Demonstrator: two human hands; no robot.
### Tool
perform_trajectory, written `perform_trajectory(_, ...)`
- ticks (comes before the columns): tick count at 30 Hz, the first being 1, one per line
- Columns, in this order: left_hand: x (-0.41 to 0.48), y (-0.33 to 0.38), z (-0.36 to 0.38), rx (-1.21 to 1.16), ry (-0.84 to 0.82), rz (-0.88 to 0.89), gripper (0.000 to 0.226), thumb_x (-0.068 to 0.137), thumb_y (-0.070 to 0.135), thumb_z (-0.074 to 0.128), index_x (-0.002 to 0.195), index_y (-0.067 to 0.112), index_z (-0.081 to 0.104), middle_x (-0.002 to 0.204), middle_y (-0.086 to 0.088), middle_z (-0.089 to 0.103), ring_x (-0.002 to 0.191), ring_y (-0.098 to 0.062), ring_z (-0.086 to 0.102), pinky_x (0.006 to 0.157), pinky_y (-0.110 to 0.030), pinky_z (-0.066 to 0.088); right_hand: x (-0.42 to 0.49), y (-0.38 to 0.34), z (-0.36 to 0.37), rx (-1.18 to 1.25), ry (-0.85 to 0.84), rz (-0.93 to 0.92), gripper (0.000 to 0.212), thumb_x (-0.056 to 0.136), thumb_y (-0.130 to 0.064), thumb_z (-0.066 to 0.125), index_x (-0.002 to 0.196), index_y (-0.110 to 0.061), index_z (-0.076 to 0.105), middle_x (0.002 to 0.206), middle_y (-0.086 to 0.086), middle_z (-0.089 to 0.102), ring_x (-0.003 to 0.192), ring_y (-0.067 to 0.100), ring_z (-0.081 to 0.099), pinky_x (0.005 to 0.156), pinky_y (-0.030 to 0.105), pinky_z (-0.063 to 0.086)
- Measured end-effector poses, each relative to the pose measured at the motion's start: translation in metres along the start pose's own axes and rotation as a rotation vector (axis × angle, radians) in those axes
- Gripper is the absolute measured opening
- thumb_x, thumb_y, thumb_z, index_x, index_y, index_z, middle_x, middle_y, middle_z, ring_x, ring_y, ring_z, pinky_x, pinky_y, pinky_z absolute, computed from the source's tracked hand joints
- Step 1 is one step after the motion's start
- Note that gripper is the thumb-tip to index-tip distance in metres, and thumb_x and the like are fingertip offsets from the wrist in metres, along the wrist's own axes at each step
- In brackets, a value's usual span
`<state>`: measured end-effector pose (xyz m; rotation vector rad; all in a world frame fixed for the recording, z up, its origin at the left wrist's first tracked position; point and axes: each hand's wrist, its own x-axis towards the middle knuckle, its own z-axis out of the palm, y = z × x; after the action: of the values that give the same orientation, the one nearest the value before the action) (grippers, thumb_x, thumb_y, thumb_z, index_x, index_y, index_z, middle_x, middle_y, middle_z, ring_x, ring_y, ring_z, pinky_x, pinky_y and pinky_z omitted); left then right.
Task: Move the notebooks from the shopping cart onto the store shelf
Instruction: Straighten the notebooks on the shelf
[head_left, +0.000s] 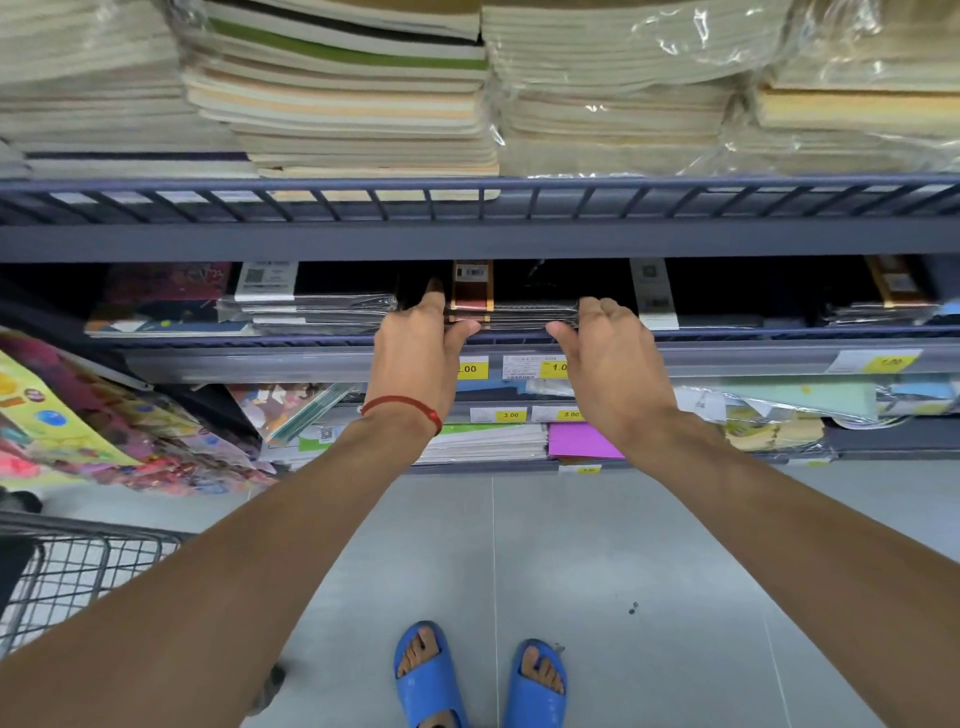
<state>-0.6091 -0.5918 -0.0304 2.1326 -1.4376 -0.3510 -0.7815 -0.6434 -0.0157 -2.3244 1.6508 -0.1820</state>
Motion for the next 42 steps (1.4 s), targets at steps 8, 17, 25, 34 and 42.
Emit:
perform_trajectory(8, 0.001, 0.003, -0.004, 0.052, -0.050, -0.013, 0.030, 0.099, 0.035, 0.054, 0.096, 0.005, 0.054, 0.058, 0.001, 0.040, 0.065, -0.032, 0.052, 0.059, -0.040, 0.049, -0.002, -0.002, -0.001, -0.040, -0.013, -0.011, 0.039, 0.108, -0.033, 0.035, 0.114, -0.001, 0.055, 0.111, 0.017, 0.061, 0.106, 0.033, 0.055, 0.084, 0.036, 0.042)
perform_trajectory(17, -0.002, 0.006, -0.007, 0.088, -0.086, -0.037, 0.035, 0.101, 0.039, 0.049, 0.099, 0.003, 0.054, 0.062, 0.001, 0.038, 0.072, -0.037, 0.057, 0.065, -0.044, 0.053, -0.002, -0.002, 0.001, -0.043, -0.005, -0.006, 0.037, 0.109, -0.028, 0.032, 0.118, -0.001, 0.055, 0.114, 0.017, 0.060, 0.107, 0.033, 0.054, 0.087, 0.036, 0.040)
perform_trajectory(25, 0.000, 0.013, -0.010, 0.085, -0.150, -0.110, 0.031, 0.102, 0.038, 0.046, 0.098, 0.007, 0.049, 0.082, -0.009, 0.047, 0.076, -0.030, 0.049, 0.067, -0.037, 0.041, 0.004, 0.003, -0.003, 0.003, -0.070, -0.010, 0.041, 0.107, -0.036, 0.036, 0.115, 0.000, 0.055, 0.112, 0.018, 0.059, 0.107, 0.033, 0.052, 0.088, 0.037, 0.039)
perform_trajectory(34, -0.002, 0.016, -0.005, 0.046, -0.200, -0.150, 0.035, 0.099, 0.038, 0.054, 0.107, 0.005, 0.050, 0.088, -0.013, 0.056, 0.092, -0.037, 0.061, 0.077, -0.040, 0.048, 0.006, 0.007, -0.010, 0.072, -0.106, -0.009, 0.041, 0.105, -0.039, 0.042, 0.103, 0.000, 0.054, 0.107, 0.020, 0.059, 0.104, 0.037, 0.054, 0.078, 0.034, 0.033)
perform_trajectory(42, 0.004, 0.014, -0.008, 0.121, -0.253, -0.157, 0.047, 0.089, 0.036, 0.071, 0.114, 0.004, 0.048, 0.089, -0.008, 0.049, 0.094, -0.032, 0.058, 0.076, -0.034, 0.046, 0.009, 0.009, -0.009, 0.055, -0.117, -0.005, 0.046, 0.101, -0.048, 0.047, 0.102, -0.002, 0.053, 0.111, 0.020, 0.058, 0.105, 0.033, 0.053, 0.085, 0.035, 0.040)
